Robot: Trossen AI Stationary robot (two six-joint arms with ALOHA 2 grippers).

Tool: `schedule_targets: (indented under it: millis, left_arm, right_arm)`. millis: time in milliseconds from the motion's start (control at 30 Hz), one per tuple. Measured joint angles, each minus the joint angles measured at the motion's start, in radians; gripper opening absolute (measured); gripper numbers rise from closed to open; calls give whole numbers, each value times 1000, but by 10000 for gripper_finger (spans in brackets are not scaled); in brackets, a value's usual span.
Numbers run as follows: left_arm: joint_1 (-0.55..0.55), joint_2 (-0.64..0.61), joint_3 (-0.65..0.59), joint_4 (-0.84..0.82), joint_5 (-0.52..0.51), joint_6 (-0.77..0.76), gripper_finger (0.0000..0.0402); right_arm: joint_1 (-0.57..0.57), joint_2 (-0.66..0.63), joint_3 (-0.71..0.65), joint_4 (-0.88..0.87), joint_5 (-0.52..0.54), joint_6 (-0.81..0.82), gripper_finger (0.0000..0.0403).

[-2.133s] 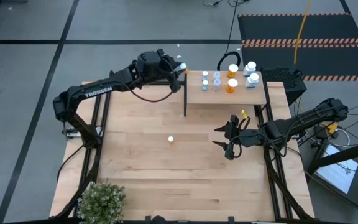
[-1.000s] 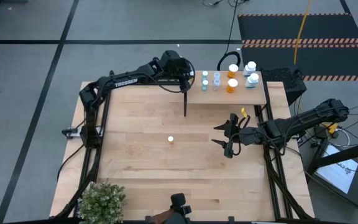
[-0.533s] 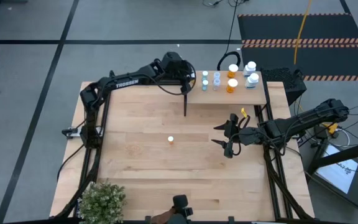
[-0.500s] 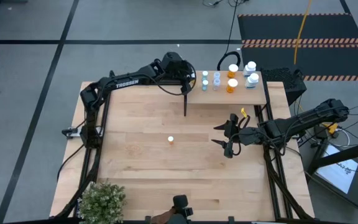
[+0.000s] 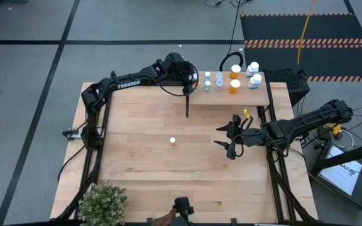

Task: Pick and place medicine bottles onto shelf by color
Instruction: Put the small orange pill bottle on the shelf aligned with the other small orange pill bottle

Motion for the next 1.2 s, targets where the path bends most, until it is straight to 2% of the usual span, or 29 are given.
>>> schedule_targets:
  millis: [167,400,633,900,1100,1200]
  left_arm:
    - [-3,-16,0,1,-31,-3,263]
    - [-25,-86,0,-8,-51,2,258]
    - [-95,-193,0,-149,-59,-3,259]
    - [-291,-299,-23,-439,-86,-15,245]
    - [-481,-377,-203,-441,-259,-109,241]
    - [-566,-414,-317,-368,-312,-183,241]
  right_arm:
    - [0,0,0,0,0,0,249]
    - [0,0,0,0,0,0,249]
    - [3,0,0,0,-1,3,249]
    - [5,0,0,-1,-1,4,249]
    - [5,0,0,-3,-25,31,249]
    - [5,0,0,-3,-54,52,249]
